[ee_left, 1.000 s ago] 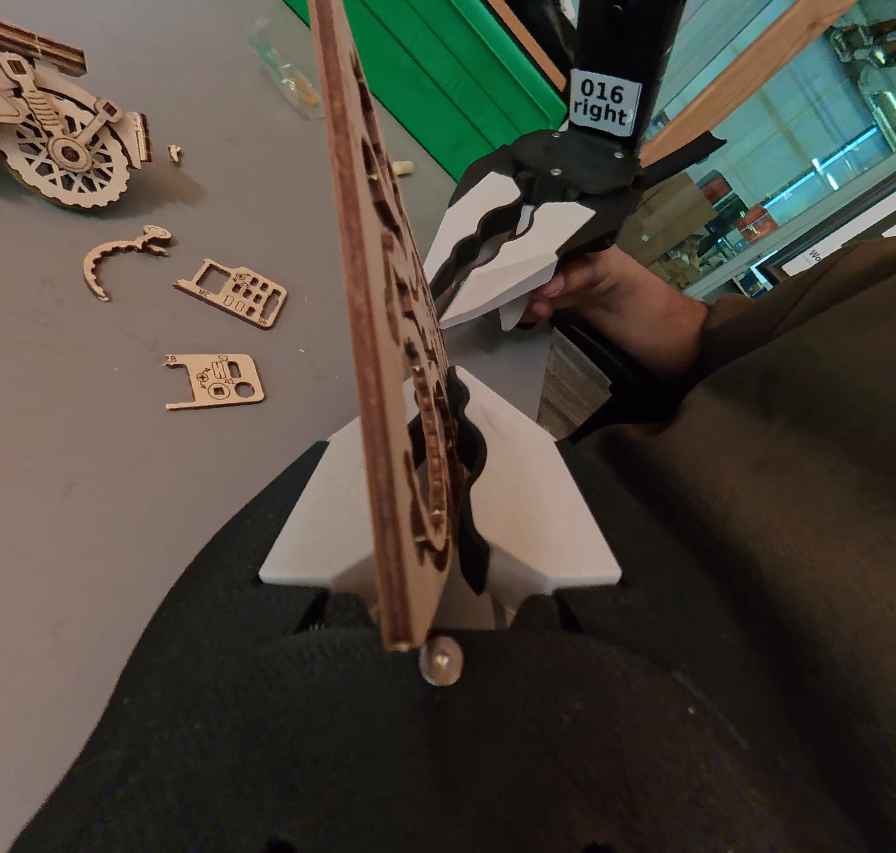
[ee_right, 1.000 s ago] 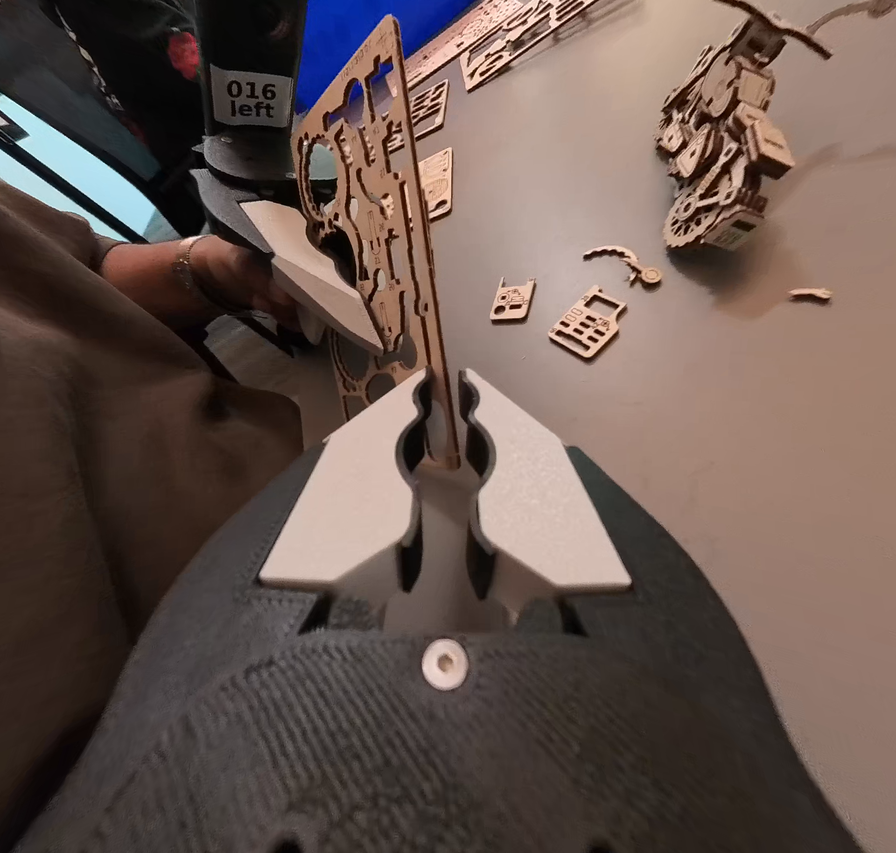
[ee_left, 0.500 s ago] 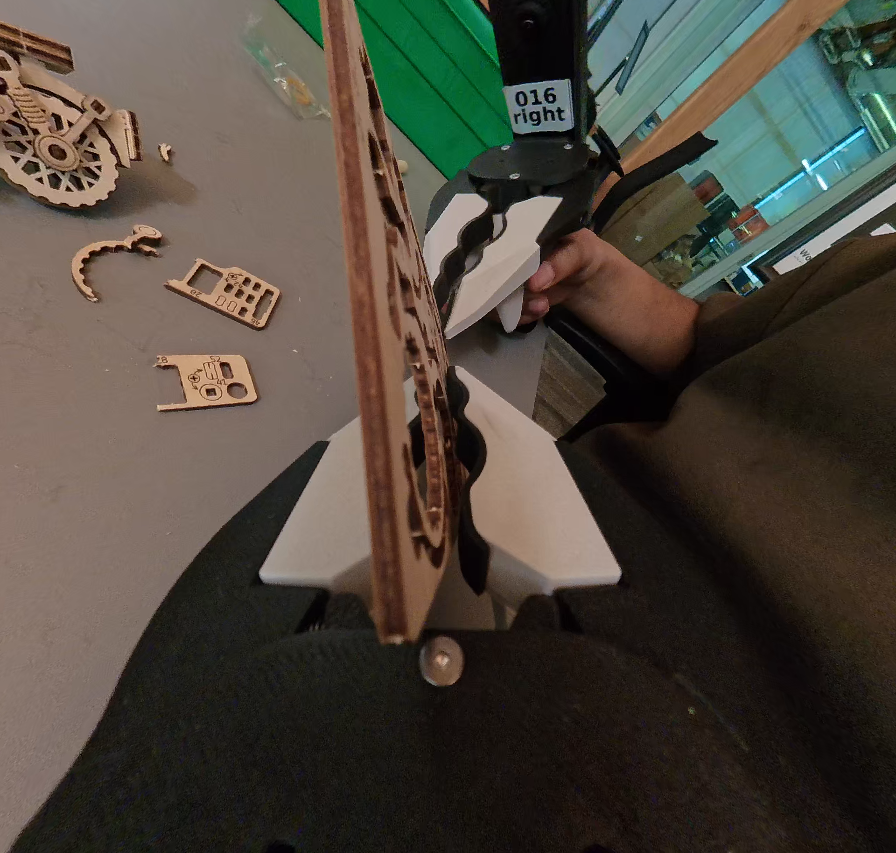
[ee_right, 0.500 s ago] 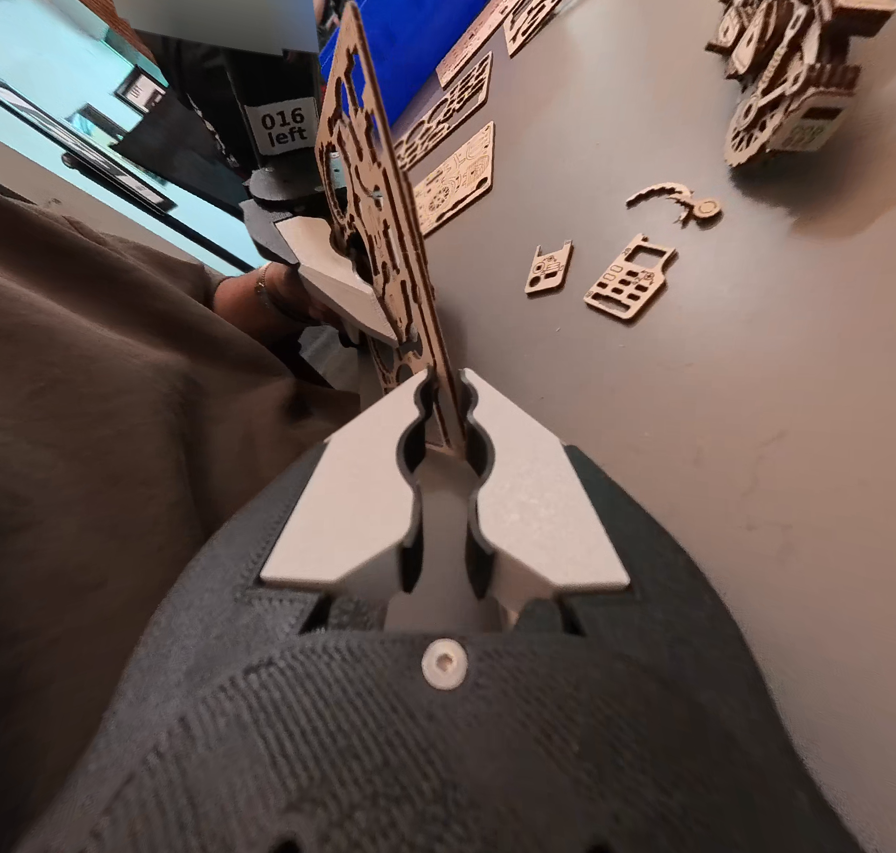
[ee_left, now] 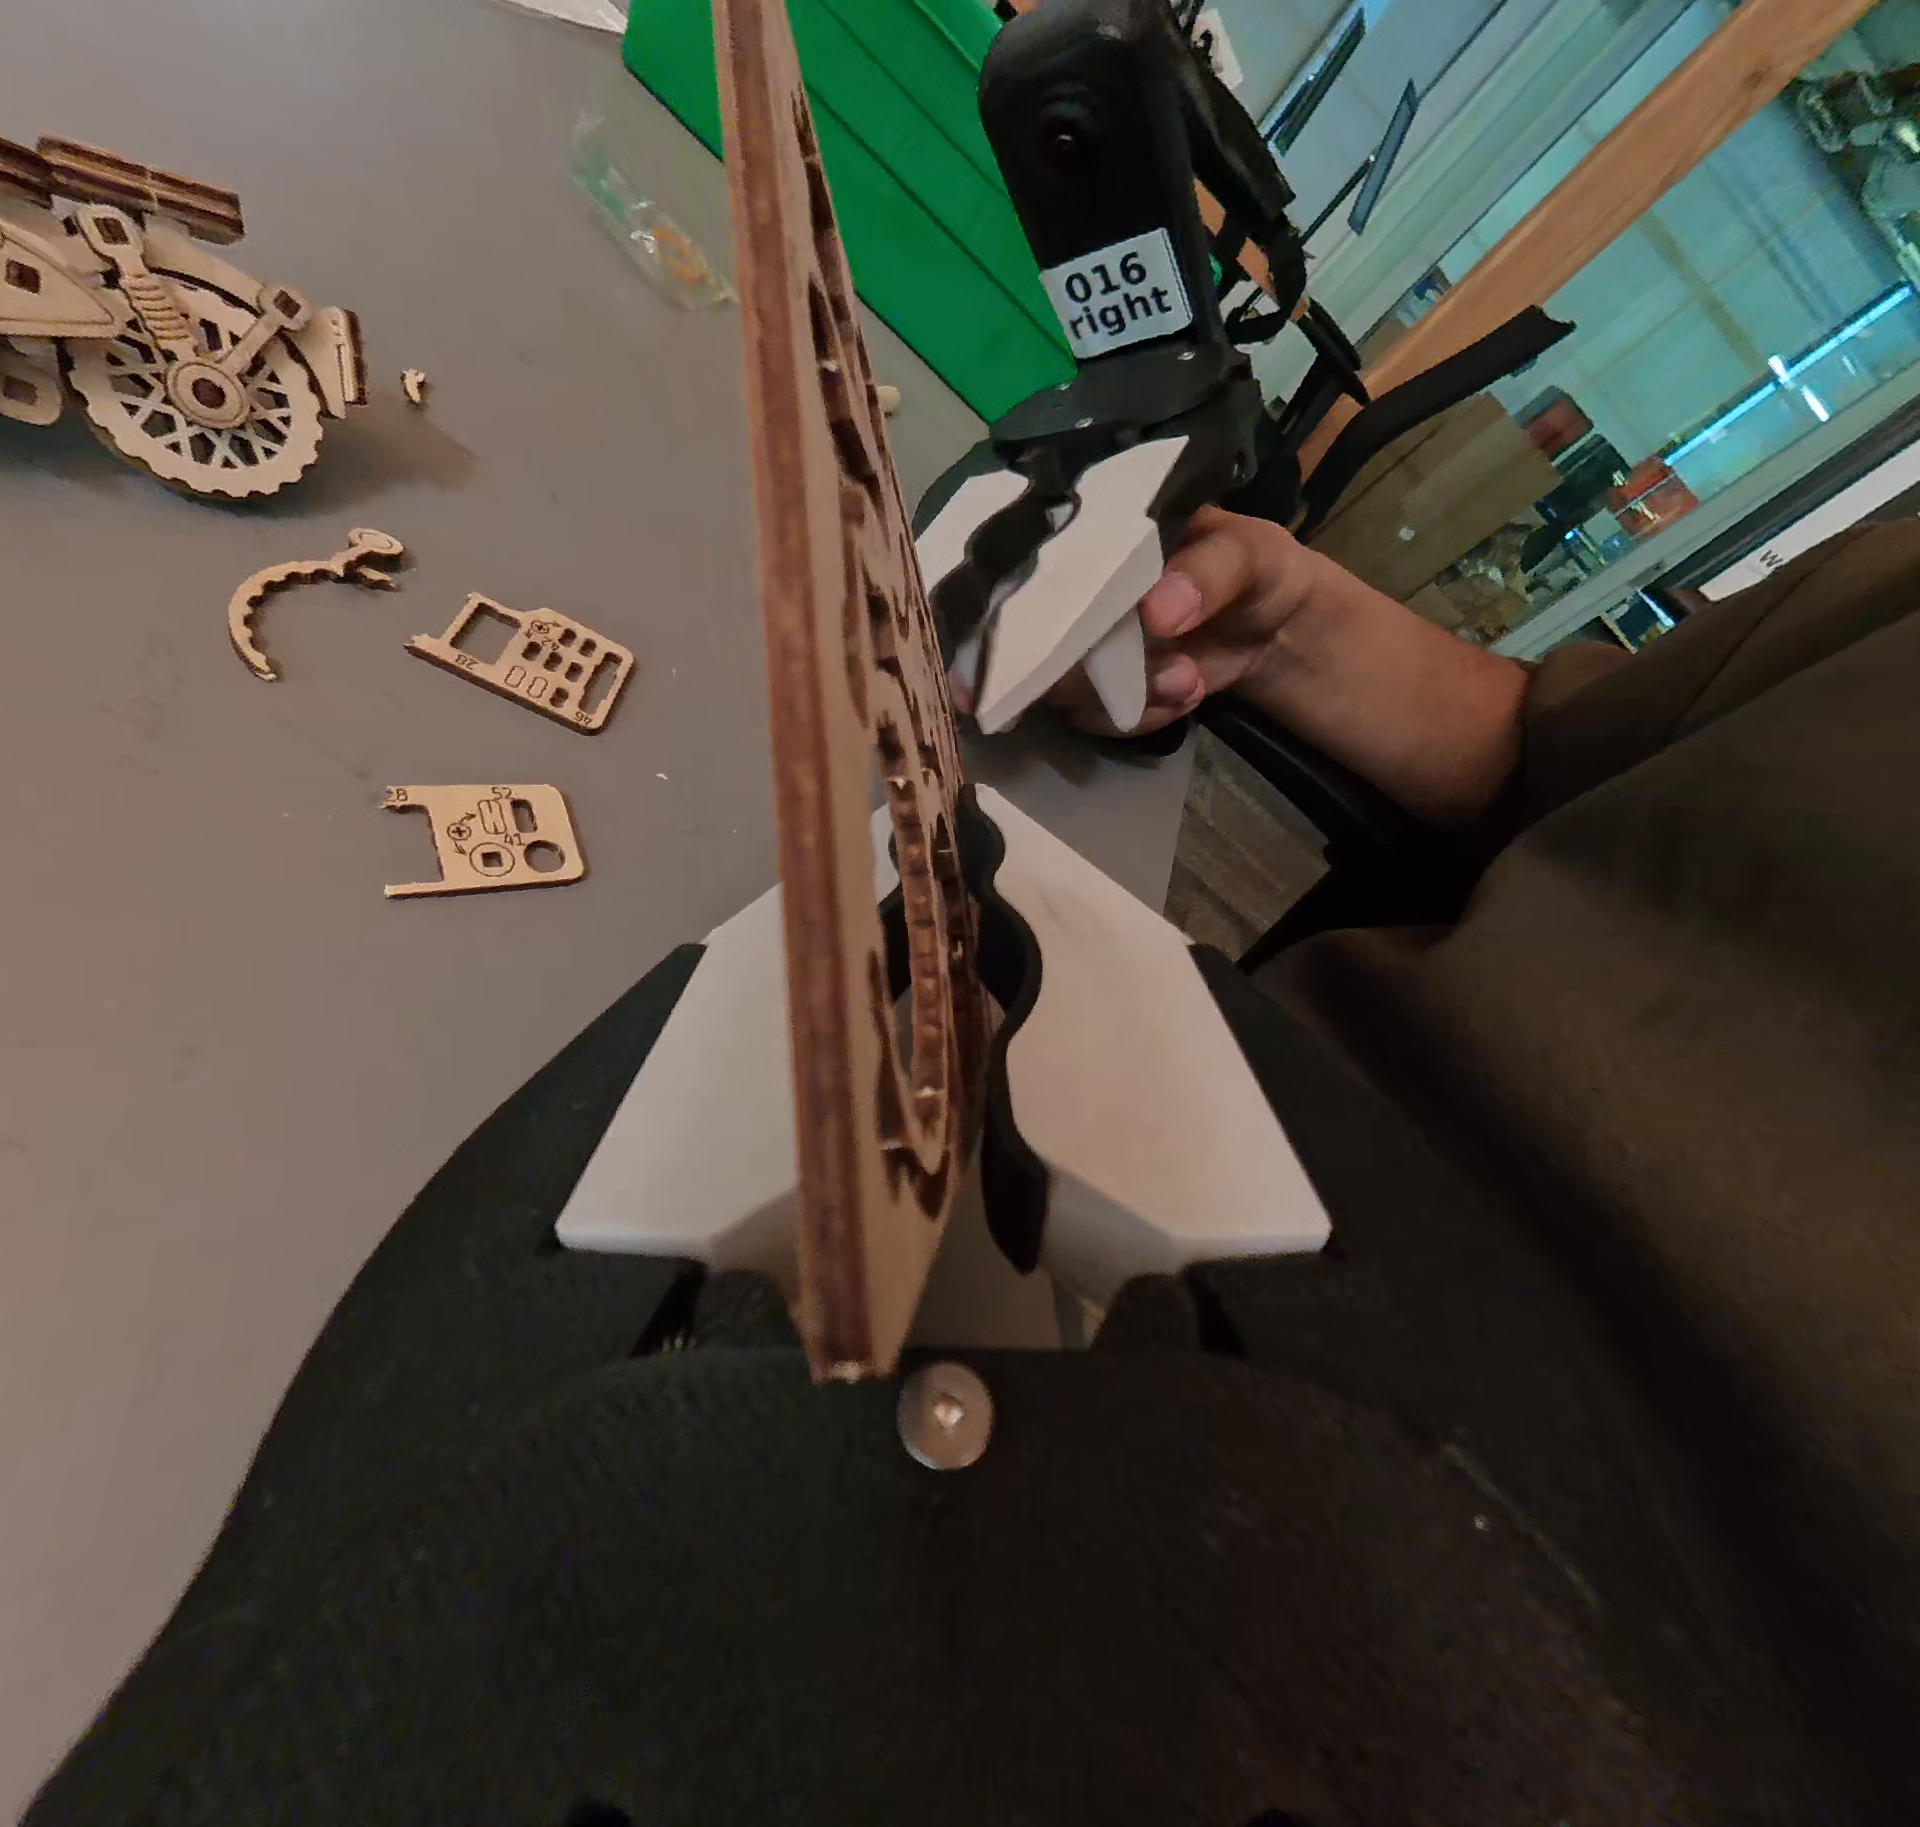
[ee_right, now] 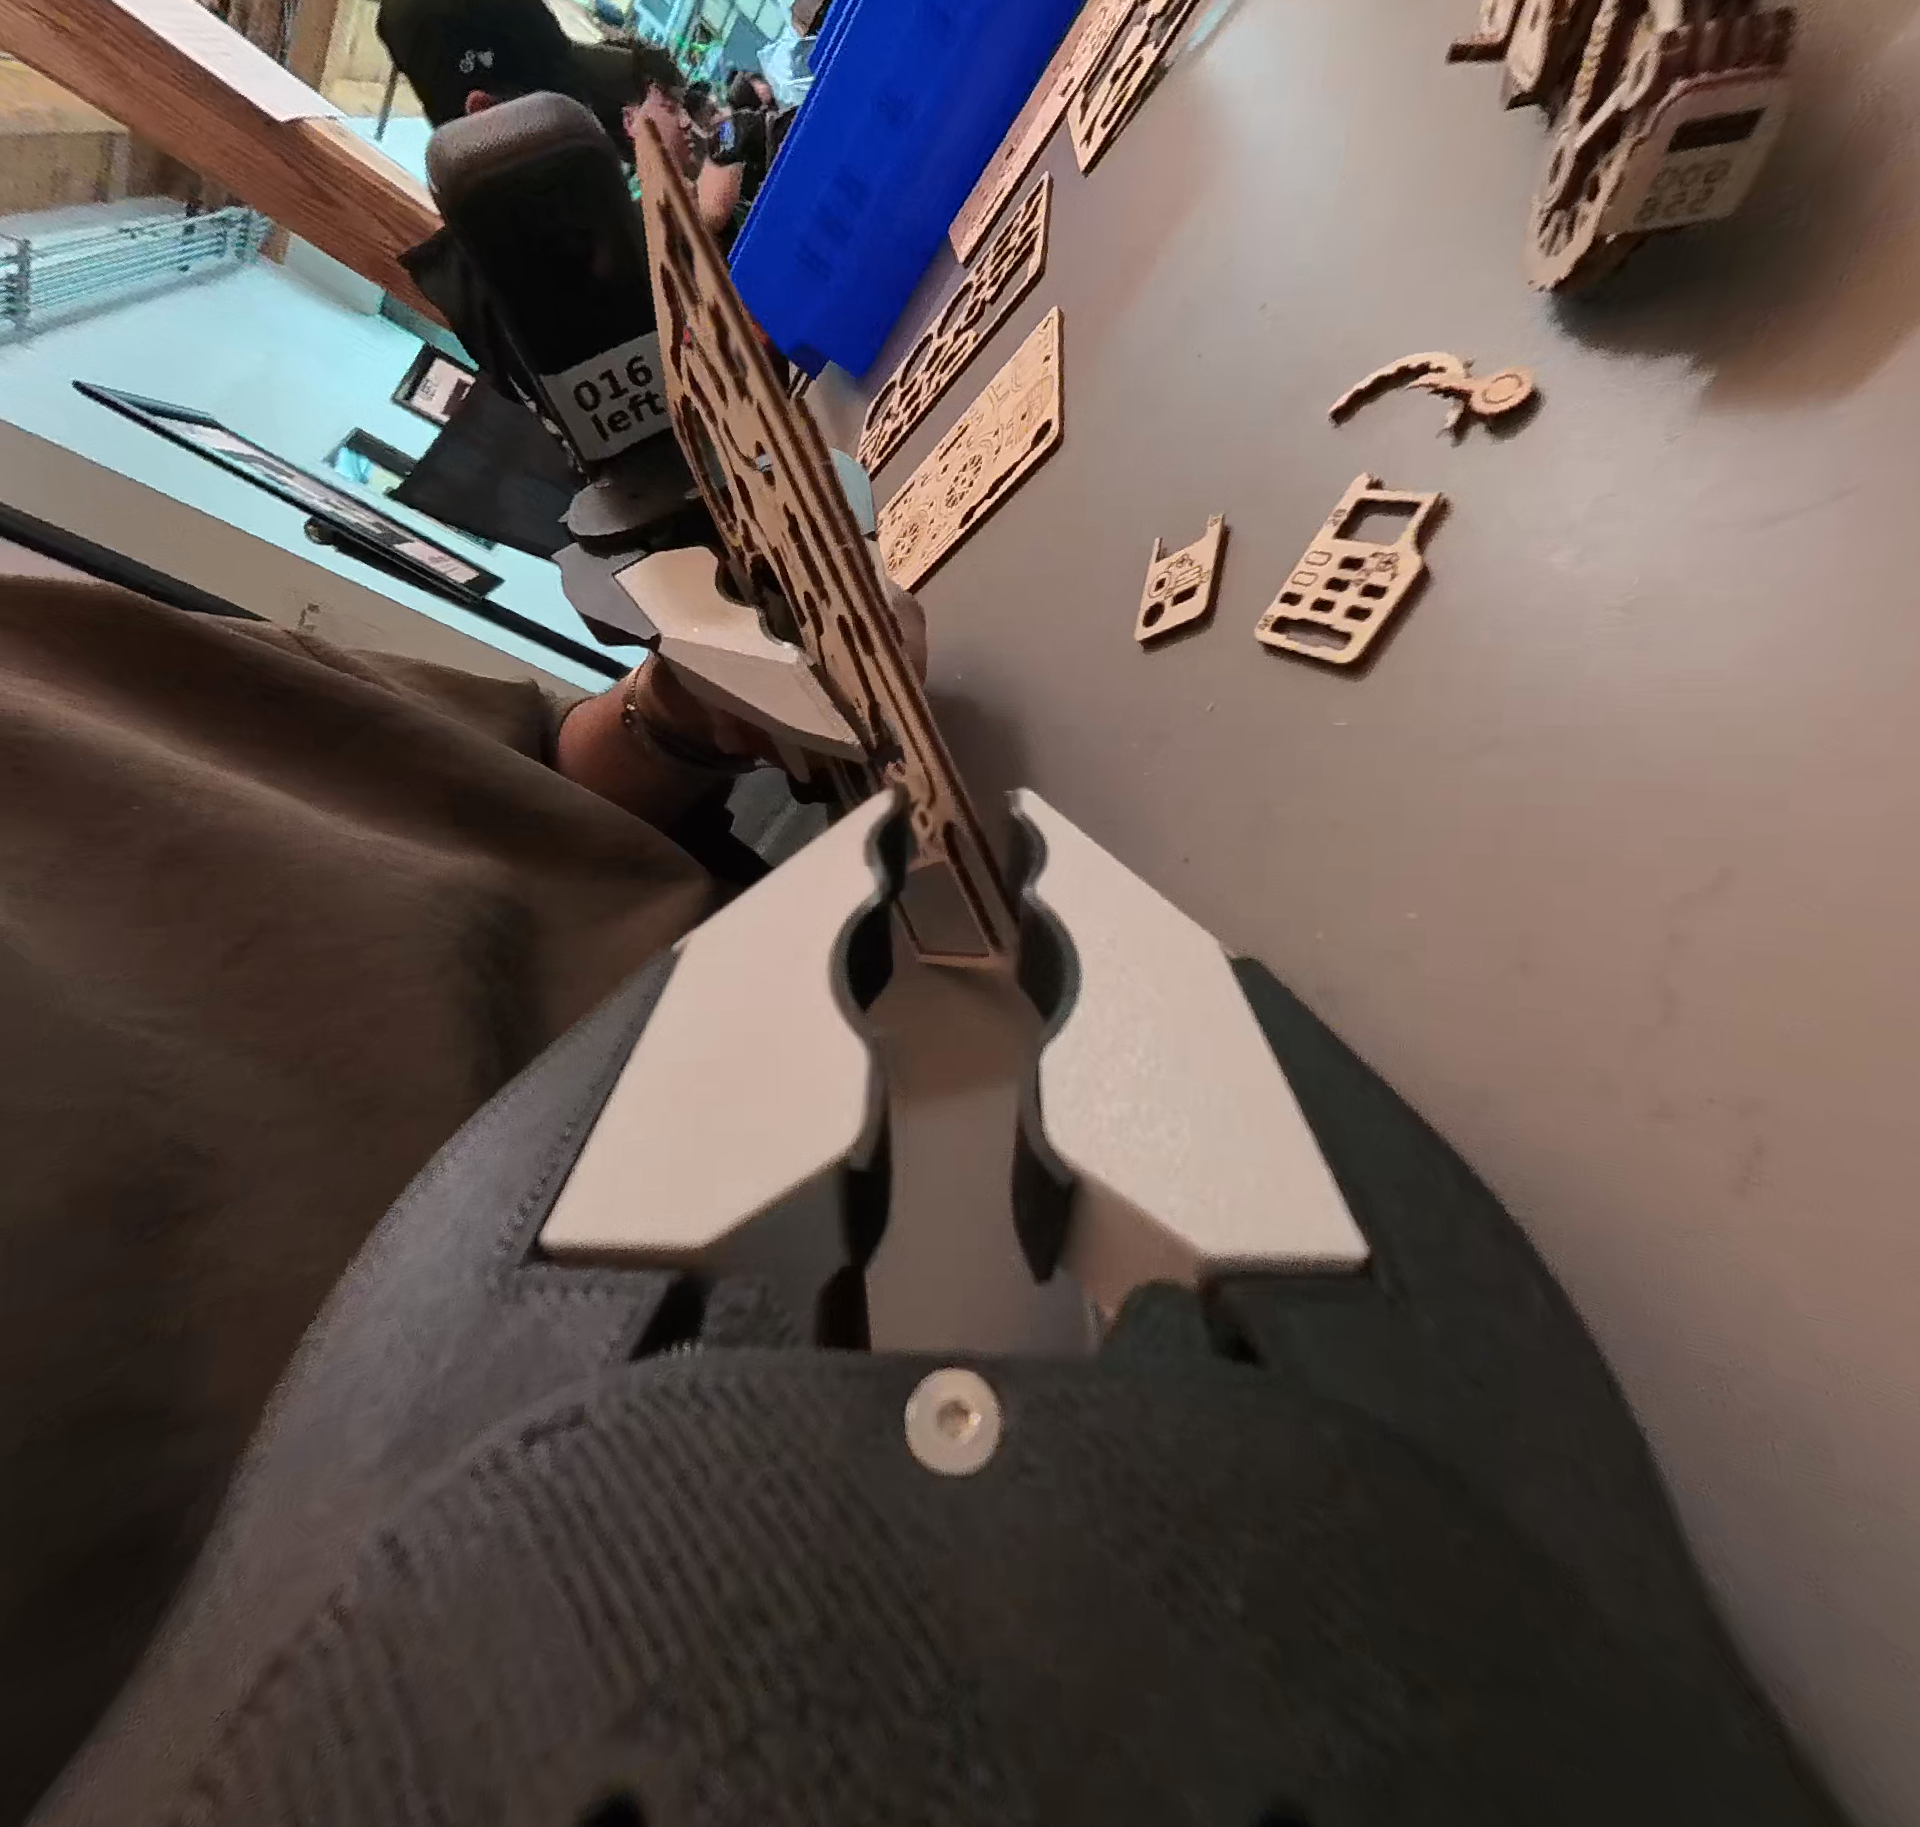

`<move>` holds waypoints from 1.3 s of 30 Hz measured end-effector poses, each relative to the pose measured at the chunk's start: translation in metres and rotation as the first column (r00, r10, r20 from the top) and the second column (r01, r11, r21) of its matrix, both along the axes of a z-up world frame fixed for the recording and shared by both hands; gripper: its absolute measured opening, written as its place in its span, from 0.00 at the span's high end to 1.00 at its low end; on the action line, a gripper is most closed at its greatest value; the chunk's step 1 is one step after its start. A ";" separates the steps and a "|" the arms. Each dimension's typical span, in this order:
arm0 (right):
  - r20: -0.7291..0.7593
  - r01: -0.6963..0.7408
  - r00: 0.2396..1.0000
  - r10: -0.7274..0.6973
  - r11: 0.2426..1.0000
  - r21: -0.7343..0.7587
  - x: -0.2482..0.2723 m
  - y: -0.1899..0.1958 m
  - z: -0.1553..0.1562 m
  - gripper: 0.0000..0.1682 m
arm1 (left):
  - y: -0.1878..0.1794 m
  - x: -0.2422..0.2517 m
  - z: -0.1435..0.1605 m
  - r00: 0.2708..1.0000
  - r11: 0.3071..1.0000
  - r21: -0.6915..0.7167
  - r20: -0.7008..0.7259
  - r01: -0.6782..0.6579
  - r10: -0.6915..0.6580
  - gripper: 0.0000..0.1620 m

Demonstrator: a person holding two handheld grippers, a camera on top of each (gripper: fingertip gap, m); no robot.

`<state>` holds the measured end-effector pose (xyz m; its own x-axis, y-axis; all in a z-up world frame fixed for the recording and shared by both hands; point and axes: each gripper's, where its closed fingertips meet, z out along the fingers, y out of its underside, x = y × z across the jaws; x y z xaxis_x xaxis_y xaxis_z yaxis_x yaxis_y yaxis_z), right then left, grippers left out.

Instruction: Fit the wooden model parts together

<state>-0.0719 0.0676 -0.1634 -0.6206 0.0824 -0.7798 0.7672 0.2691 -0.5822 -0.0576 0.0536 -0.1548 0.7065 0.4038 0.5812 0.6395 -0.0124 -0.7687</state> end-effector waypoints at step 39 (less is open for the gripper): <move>-0.089 0.025 0.996 -0.018 0.996 0.080 -0.001 -0.002 -0.009 0.92 | -0.002 -0.001 -0.003 1.000 0.999 -0.031 -0.010 -0.009 0.008 1.00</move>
<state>-0.0726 0.0653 -0.1720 -0.6837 0.1574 -0.7126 0.7203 0.3024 -0.6243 -0.0591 0.0518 -0.1579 0.7085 0.4274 0.5616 0.6323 -0.0310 -0.7741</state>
